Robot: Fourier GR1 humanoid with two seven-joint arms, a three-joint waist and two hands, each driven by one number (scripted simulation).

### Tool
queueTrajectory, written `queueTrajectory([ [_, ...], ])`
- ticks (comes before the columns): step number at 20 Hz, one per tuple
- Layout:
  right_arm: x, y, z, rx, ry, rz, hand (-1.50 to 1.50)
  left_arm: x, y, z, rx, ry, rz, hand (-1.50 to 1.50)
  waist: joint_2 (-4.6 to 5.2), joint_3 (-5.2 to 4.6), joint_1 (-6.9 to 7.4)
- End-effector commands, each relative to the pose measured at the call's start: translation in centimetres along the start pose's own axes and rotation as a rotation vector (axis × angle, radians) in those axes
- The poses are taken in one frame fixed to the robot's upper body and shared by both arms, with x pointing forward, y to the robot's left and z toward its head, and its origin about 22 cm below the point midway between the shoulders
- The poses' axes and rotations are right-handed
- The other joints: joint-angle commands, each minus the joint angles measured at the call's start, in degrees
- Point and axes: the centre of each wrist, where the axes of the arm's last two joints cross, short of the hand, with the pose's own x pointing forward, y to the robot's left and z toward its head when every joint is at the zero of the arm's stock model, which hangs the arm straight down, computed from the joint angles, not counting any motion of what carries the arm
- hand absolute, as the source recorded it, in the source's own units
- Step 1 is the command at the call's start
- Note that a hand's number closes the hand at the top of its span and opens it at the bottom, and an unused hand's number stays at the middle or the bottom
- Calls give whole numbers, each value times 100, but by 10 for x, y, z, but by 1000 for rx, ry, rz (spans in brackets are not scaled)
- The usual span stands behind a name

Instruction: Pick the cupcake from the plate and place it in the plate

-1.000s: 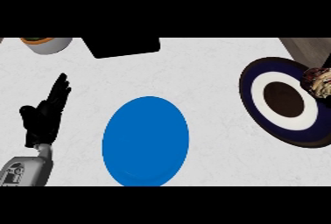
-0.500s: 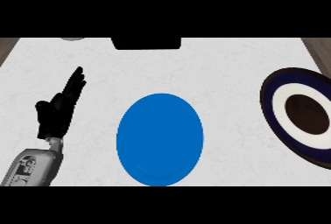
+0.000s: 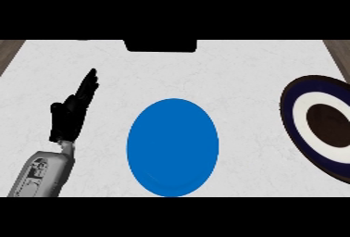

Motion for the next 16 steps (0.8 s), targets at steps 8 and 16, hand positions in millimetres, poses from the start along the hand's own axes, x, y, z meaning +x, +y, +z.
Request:
queueTrajectory([
  [8,-7,70,-45,102,61,-199,-150,12,8,-3,6,6,-3,0,-28,-5,-49],
  [16,-26,50,-18,-97,21,-562,-150,0,2,2,6,8,-8,0,-6,2,-52],
])
